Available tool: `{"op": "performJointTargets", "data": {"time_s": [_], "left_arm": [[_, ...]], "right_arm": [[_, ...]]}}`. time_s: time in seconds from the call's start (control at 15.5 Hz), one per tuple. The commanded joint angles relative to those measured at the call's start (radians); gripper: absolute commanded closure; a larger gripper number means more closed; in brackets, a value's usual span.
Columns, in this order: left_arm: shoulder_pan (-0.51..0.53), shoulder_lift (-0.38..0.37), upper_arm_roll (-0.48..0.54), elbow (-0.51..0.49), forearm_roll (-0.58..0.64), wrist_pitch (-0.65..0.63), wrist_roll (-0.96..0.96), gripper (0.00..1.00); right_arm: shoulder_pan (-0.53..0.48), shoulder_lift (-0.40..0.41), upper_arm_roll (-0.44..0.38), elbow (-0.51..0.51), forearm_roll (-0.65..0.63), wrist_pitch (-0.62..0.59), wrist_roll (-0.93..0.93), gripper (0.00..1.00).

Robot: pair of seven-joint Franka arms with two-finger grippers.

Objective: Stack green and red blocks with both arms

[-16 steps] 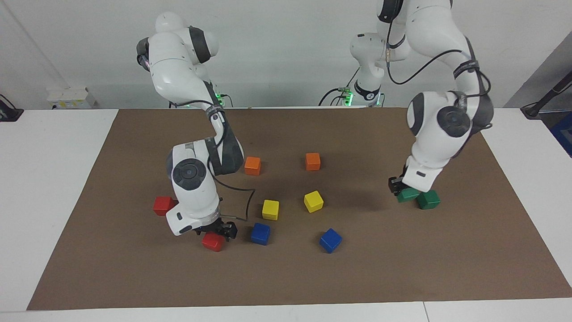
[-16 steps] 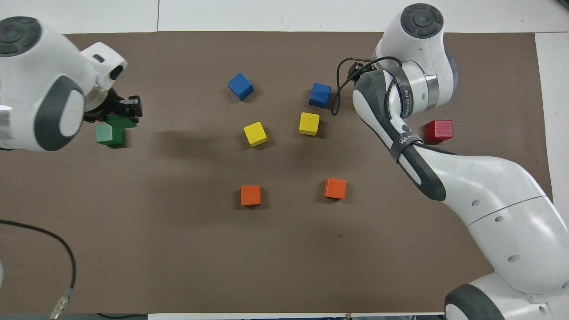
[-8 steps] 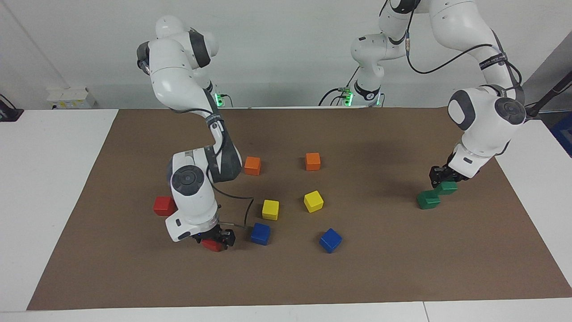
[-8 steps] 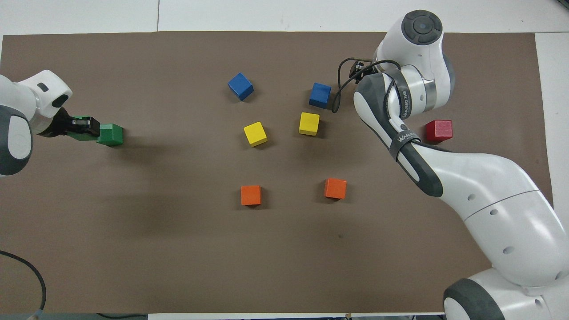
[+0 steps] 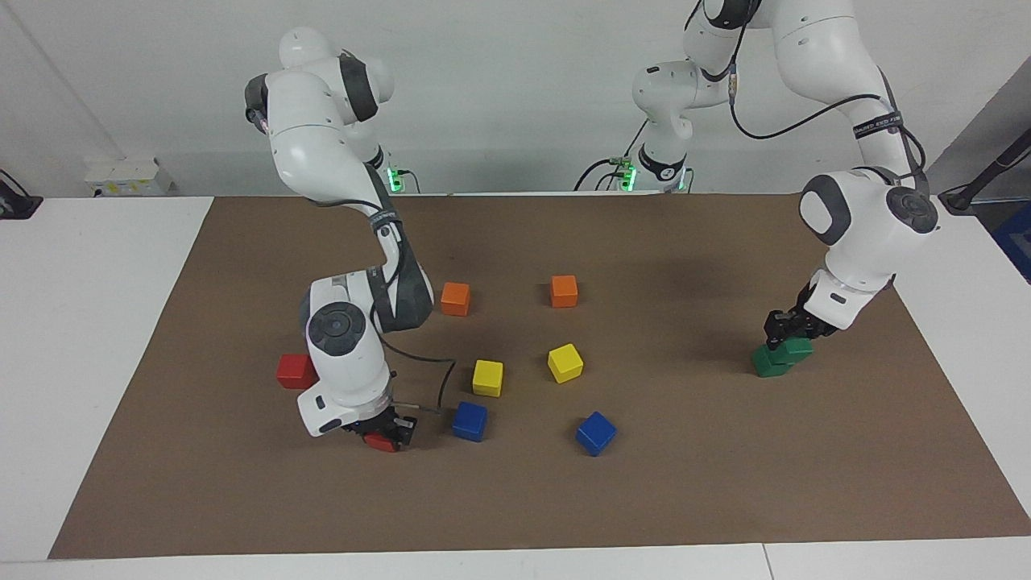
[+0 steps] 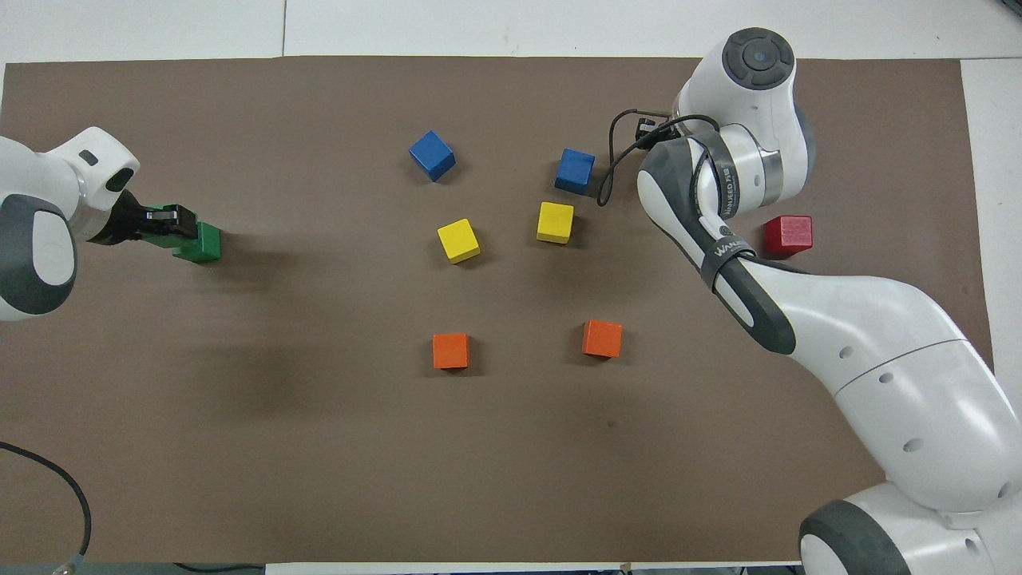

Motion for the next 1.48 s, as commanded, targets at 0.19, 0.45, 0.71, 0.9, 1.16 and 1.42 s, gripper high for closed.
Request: {"op": "performJointTargets", "data": {"time_s": [0.19,0.45,0.71,0.9,1.16,1.42], "left_arm": [[-0.005,-0.005,0.006,-0.031,-0.016,0.029,-0.015,1.00],[-0.004,-0.005,0.006,-0.029,-0.016,0.028,-0.015,1.00],[0.003,-0.007,0.006,-0.031,-0.013,0.027,-0.012,1.00],[0.001,-0.005,0.006,-0.031,-0.013,0.033,-0.013,1.00],[0.004,-0.005,0.006,-0.029,-0.013,0.035,-0.013,1.00],[0.004,-0.004,0.006,-0.034,-0.013,0.050,-0.010,0.00]], "right_arm": [[-0.055,-0.129,0.012,-0.033,-0.024,-0.180,-0.189,1.00],[-0.162,-0.345,0.016,-0.256,-0.004,-0.261,-0.338,1.00],[-0.239,-0.510,0.018,-0.582,0.017,-0.002,-0.427,1.00],[-0.253,-0.527,0.018,-0.624,0.040,0.028,-0.468,1.00],[-0.269,-0.570,0.016,-0.767,0.051,0.231,-0.571,1.00],[-0.264,-0.568,0.016,-0.786,0.051,0.302,-0.574,1.00]]}}
